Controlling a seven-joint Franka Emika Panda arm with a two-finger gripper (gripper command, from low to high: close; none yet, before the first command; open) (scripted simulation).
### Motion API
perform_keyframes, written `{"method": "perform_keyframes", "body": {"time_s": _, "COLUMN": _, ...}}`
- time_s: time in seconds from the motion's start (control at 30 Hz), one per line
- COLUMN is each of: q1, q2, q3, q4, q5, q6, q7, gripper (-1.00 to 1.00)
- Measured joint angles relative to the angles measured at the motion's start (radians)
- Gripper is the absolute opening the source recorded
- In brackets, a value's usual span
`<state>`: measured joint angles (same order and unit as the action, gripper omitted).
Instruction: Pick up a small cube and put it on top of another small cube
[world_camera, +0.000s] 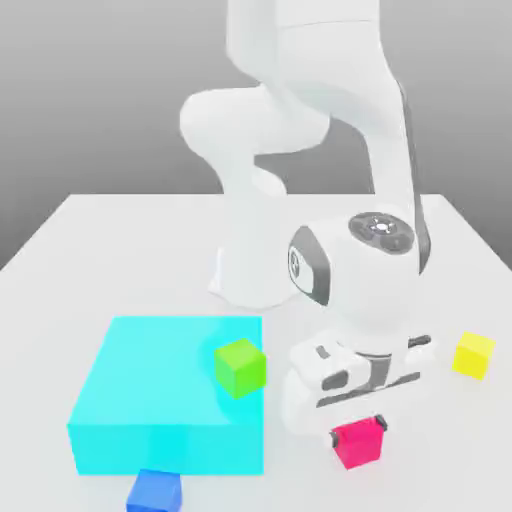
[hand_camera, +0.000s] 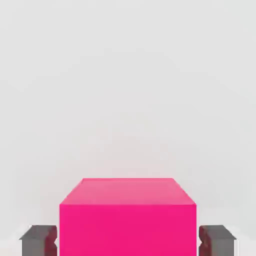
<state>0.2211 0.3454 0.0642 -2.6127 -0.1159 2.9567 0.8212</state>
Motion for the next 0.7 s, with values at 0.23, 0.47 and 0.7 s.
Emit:
{"method": "perform_keyframes", "body": {"time_s": 0.23, "q1": -0.023, "q2": -0.114, "q3": 0.032, "q4": -0.023, "q5": 0.037, "q6": -0.092, "q7": -0.028, "gripper": -1.00}}
{"method": "perform_keyframes", "body": {"time_s": 0.47, "q1": 0.029, "q2": -0.237, "q3": 0.142, "q4": -0.044, "q5": 0.052, "q6": -0.194, "q7": -0.226, "gripper": -1.00}}
{"method": "perform_keyframes", "body": {"time_s": 0.7, "q1": 0.166, "q2": -0.297, "q3": 0.271, "q4": -0.052, "q5": 0.073, "q6": -0.247, "q7": -0.522, "gripper": -1.00}}
